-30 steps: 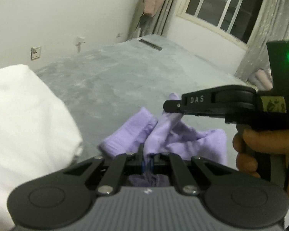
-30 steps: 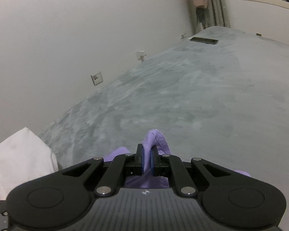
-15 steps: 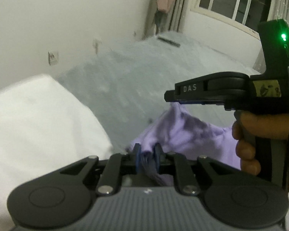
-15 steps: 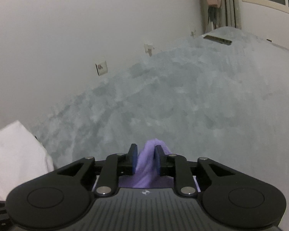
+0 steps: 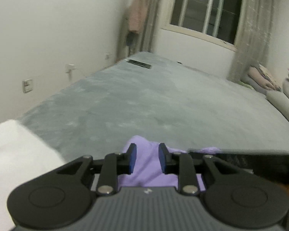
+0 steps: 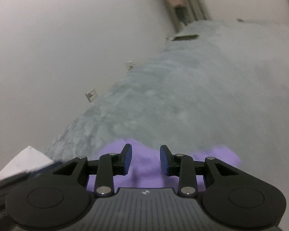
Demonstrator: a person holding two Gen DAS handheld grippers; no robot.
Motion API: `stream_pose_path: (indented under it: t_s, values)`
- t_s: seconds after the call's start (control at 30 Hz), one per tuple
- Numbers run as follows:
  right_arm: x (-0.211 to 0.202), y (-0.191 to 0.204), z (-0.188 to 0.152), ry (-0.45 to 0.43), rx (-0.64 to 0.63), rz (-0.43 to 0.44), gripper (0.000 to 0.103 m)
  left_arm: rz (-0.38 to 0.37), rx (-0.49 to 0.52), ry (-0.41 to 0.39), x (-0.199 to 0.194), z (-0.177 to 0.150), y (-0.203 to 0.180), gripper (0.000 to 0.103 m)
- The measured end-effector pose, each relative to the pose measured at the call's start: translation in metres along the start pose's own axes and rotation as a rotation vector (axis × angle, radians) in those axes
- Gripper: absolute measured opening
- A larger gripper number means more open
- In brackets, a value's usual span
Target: Fold clothes
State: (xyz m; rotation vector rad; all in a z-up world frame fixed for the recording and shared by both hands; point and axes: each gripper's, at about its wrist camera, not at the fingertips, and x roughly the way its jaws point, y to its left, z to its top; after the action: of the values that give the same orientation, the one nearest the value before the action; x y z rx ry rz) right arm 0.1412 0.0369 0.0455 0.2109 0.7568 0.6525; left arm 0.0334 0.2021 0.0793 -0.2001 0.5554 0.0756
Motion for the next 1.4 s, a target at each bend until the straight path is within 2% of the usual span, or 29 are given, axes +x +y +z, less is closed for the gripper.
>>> stream_pose_path:
  t_s: [0.1,0.2,0.37,0.47,0.53,0.63,0.73,0.77,0.83,0.93,1.0,1.13,1.27,1.4]
  values:
    - [-0.011,-0.015,-0.022,0.013,0.03,-0.006,0.031,-0.009,0.002,0.044,0.031,-0.004,0.0,0.023]
    - [-0.01,-0.022,-0.039,0.035,0.021,0.003,0.031,0.043,0.003,0.091,0.059,-0.009,0.005,0.023]
    - [-0.017,-0.021,-0.035,0.009,0.017,-0.012,0.031,0.062,-0.025,0.076,0.076,-0.006,0.017,0.026]
    - [-0.027,-0.018,-0.032,-0.06,-0.027,-0.052,0.039,0.056,-0.044,0.077,0.074,-0.012,0.024,0.03]
    - [-0.017,-0.02,-0.03,-0.04,-0.059,-0.101,0.039,0.06,-0.035,0.071,0.074,-0.014,0.021,0.031]
    - [-0.003,-0.037,-0.022,-0.026,0.005,-0.136,0.039,0.063,-0.035,0.068,0.079,-0.014,0.024,0.032]
    - [0.004,-0.048,-0.016,-0.024,0.041,-0.13,0.038,0.067,-0.063,0.072,0.079,-0.014,0.027,0.034]
    - [0.004,-0.049,-0.015,-0.022,0.035,-0.142,0.034,0.067,-0.074,0.07,0.077,-0.012,0.027,0.034]
    - [0.0,-0.05,-0.016,-0.038,0.044,-0.173,0.033,0.059,-0.089,0.056,0.072,-0.008,0.026,0.033]
    - [-0.014,-0.047,-0.019,-0.095,0.057,-0.209,0.036,0.046,-0.061,0.01,0.062,-0.004,0.019,0.034]
    - [-0.016,-0.04,-0.018,-0.111,0.02,-0.196,0.036,0.046,-0.049,0.003,0.062,-0.005,0.016,0.035]
    - [-0.006,-0.022,-0.012,-0.095,-0.051,-0.147,0.036,0.078,-0.059,0.036,0.071,-0.01,0.02,0.035]
    - [0.027,-0.016,-0.009,0.01,-0.114,-0.188,0.036,0.101,-0.08,0.068,0.079,-0.014,0.026,0.04]
    - [0.028,-0.021,-0.015,-0.029,-0.098,-0.238,0.034,0.11,-0.072,0.071,0.08,-0.014,0.026,0.041]
